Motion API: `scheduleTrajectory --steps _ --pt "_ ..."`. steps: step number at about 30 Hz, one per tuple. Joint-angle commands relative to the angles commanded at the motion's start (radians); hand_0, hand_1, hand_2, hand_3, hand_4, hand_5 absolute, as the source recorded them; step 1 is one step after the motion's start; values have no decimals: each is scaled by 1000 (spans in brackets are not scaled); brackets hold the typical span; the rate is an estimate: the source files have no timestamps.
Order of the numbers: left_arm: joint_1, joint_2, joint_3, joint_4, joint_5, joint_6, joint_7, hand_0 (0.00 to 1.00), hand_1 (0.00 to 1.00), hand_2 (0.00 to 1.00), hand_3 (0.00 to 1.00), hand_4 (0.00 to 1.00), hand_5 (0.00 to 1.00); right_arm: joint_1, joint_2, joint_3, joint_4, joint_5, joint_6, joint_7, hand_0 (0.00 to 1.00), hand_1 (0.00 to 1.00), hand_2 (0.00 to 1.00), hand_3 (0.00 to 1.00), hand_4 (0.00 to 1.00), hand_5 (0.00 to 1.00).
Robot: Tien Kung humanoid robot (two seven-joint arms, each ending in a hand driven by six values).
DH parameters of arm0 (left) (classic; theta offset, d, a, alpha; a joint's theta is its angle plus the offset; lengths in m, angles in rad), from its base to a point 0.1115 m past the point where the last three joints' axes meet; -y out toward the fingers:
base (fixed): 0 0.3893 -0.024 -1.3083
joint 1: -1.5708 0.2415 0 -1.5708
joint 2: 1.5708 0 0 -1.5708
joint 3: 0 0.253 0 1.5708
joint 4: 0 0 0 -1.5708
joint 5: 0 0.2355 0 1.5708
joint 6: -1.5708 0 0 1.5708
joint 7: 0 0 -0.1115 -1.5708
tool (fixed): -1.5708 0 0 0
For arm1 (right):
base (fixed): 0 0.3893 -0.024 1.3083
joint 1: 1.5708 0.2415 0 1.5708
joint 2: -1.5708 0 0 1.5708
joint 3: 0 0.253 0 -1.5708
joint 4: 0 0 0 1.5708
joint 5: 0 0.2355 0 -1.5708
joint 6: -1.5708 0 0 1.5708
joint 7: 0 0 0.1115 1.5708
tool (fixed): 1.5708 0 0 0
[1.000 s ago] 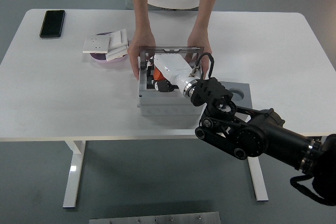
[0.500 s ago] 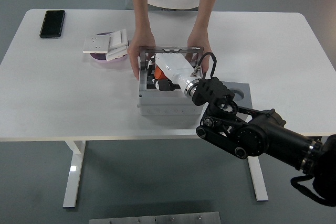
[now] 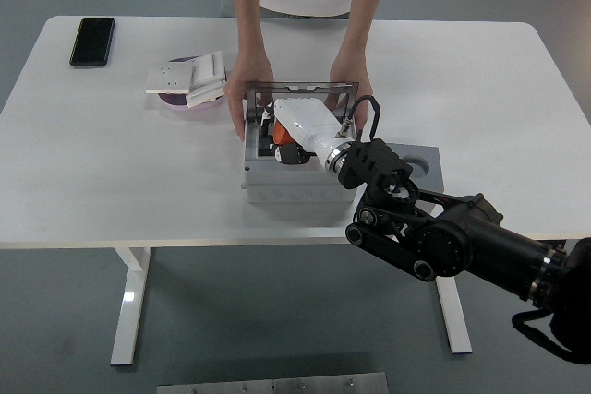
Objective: Fetch the battery,place it into the box,close the lid of the box
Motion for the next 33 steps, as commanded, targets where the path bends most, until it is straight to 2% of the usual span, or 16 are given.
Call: scheduleTrajectory --steps 10,11,22,23,33 --pt "1 0 -2 0 2 0 2 641 744 597 537 412 2 1 -2 4 0 7 1 6 584 425 476 462 538 2" --pt "1 -1 -2 0 2 0 3 640 743 596 538 414 2 1 -2 4 0 8 0 7 587 440 498 491 588 2" --pt "0 -2 -4 0 5 -1 5 641 743 595 537 415 2 0 -3 5 -1 12 4 9 596 468 523 524 595 2" --pt "1 -2 -4 0 5 -1 5 641 743 595 538 413 2 0 -3 5 -1 12 5 8 609 519 574 583 567 2" --pt "1 -4 -7 -1 10 -2 8 640 742 593 537 413 2 1 -3 4 1 11 5 7 636 517 594 607 604 34"
